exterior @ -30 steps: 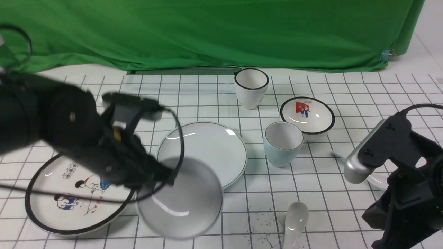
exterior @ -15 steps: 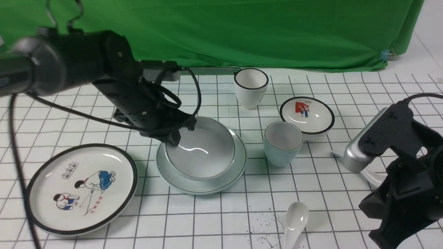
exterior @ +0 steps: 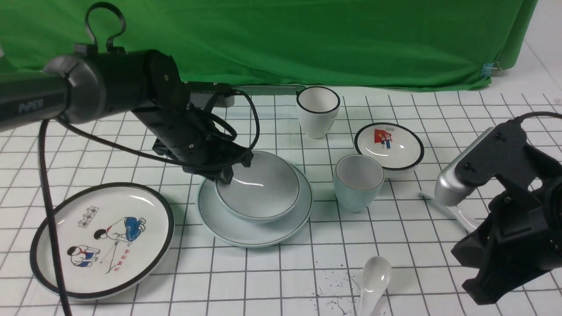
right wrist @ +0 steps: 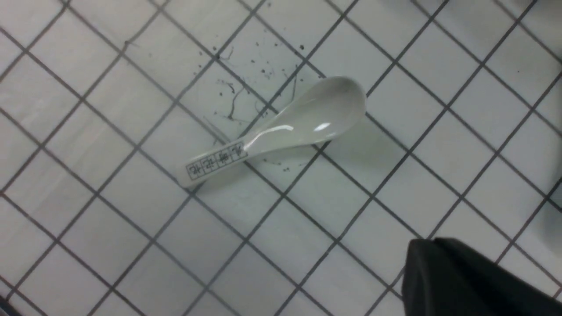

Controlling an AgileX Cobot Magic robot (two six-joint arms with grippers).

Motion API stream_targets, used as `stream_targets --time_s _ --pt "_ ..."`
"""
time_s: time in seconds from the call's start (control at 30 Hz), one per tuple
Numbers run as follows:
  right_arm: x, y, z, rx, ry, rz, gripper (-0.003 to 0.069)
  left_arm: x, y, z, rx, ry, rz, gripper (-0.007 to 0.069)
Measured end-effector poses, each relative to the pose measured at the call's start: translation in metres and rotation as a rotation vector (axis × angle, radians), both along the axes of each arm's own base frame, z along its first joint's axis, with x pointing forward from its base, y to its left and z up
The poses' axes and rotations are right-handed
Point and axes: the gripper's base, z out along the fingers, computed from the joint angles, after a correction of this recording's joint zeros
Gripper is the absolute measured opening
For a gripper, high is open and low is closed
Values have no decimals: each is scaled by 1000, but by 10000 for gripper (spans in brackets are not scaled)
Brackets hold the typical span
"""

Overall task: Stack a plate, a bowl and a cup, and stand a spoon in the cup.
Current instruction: Use the left arm to put the blue rice bowl into the blue large plate in the middle, then use the right arm to grab a blue teacup

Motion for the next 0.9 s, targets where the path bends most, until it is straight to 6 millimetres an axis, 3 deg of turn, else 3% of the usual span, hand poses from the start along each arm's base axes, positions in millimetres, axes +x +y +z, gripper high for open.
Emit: stream_targets --time_s 0.07,0.1,0.13,0.17,0.2,0.23,0.3,0.33,0.43,0.5,0.57,0.63,0.73,0.9 --pt "3 2 7 14 -18 -5 51 1 1 1 14 -10 -6 168" --pt "8 4 15 25 -41 -5 85 3 2 5 27 -16 -11 244" --pt "8 5 16 25 -44 -6 90 3 2 6 29 -16 -12 262" --pt "14 7 23 26 -63 -13 129 4 2 16 41 -27 -21 337" --pt "15 7 23 23 -64 -15 141 5 3 19 43 -32 -22 347" --pt "24 9 28 20 -71 -30 184 4 3 36 48 -56 -28 409" --pt "34 10 30 13 -66 -53 225 1 6 63 53 -115 -29 450" --pt "53 8 28 -3 -51 -94 268 -10 10 100 53 -200 -18 465" --pt "74 6 27 -13 -45 -132 297 -29 18 140 54 -293 0 433" --pt "100 7 25 -19 -49 -163 335 -59 28 178 63 -394 17 342" --pt "109 10 20 -25 -41 -167 356 -74 33 187 69 -421 20 268" --pt "129 18 15 -22 -39 -170 407 -107 42 200 64 -460 24 129" --pt "151 29 5 -15 -18 -172 470 -143 51 194 58 -454 25 -1" --pt "179 42 -20 -33 28 -172 498 -187 60 164 27 -424 34 -36"
